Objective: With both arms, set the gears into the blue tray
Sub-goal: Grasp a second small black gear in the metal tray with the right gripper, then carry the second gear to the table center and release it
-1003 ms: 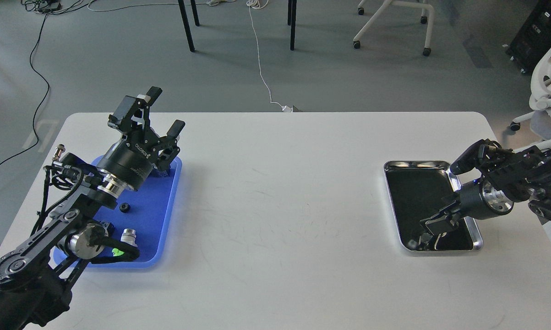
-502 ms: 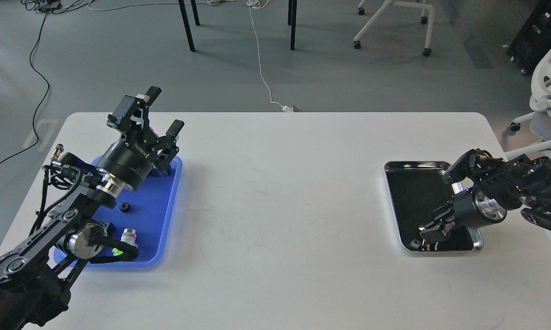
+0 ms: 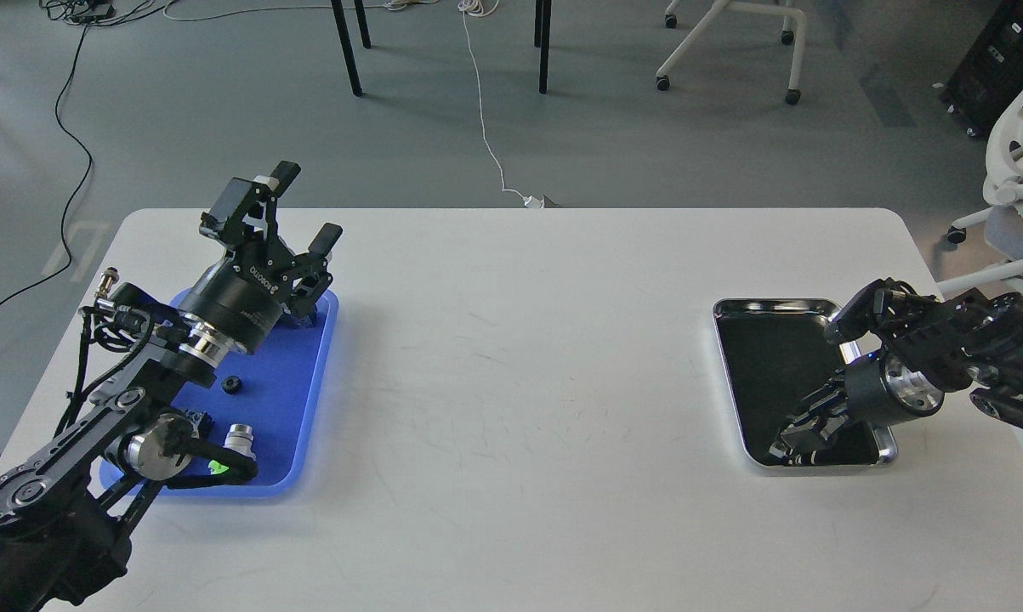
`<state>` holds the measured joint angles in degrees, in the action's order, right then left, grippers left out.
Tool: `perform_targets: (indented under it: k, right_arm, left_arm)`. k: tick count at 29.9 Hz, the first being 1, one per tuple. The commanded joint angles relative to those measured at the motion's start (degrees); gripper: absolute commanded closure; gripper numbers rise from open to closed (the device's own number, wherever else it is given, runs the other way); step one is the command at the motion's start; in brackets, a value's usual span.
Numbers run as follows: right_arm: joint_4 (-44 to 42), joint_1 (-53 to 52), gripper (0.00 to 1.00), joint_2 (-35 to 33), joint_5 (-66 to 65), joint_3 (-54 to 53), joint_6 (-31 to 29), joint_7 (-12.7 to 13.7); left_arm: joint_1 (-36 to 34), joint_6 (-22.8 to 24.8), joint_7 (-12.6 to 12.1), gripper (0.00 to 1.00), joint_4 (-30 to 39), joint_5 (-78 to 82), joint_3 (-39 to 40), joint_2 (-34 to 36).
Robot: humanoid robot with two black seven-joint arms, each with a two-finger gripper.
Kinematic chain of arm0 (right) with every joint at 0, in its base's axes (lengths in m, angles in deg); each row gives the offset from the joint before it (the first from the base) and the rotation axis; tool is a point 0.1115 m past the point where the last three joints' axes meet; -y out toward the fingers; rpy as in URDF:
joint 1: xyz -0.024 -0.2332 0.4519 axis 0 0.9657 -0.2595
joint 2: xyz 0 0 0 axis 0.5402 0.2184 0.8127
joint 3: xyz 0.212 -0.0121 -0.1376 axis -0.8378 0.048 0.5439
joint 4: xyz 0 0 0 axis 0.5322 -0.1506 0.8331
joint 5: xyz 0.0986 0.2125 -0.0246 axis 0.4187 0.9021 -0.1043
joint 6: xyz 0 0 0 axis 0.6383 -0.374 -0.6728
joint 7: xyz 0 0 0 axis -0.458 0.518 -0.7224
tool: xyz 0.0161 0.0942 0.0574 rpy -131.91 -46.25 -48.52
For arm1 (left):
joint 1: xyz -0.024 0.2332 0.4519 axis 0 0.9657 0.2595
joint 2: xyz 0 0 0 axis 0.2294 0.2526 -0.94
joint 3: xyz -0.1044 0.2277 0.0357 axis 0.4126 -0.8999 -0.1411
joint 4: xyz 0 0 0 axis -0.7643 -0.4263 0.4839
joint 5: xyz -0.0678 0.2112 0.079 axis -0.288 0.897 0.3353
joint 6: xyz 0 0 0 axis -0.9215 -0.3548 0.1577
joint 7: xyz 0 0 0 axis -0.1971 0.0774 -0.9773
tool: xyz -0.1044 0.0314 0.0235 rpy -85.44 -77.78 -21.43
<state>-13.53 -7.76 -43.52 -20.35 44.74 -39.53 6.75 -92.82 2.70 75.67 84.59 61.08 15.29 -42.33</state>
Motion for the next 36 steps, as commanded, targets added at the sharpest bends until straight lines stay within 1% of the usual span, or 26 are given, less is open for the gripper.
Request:
perform_targets:
  k: [1,5,19,26,31,34,36]
  right_arm:
    - [0.1,-0.1,0.7,-0.1,0.0,0.2,0.0,0.0]
    - [0.2,-0.3,0.71,-0.1,0.0,0.1,0.0,0.0]
    - [1.1,-2.6,0.71,-0.2,0.2,0.1,-0.1,0.0]
    - [5.3,-9.1,0.71,0.6,7.6,0.5,-1.4,0.0]
    - [5.0,-12.5,0.7,6.9,11.0,2.2,-3.1,0.0]
    - [4.1,-14.0,0.7,12.4,15.0,4.3,-3.2,0.0]
    - [2.0,-14.3,0.7,16.5,17.4,5.5,-3.2,0.0]
  left_arm:
    - [0.0,0.0,0.0,0.02,0.0,0.0,-0.1,0.0]
    - [0.0,0.0,0.0,0.02,0.0,0.0,-0.1,0.0]
    - [0.0,0.0,0.0,0.02,0.0,0.0,-0.1,0.0]
    - [0.0,0.0,0.0,0.02,0.0,0.0,-0.2,0.0]
    - [0.0,0.0,0.0,0.02,-0.1,0.0,-0.2,0.1]
    - [0.1,0.0,0.0,0.02,0.0,0.0,-0.2,0.1]
    - [0.1,0.0,0.0,0.02,0.0,0.0,-0.2,0.1]
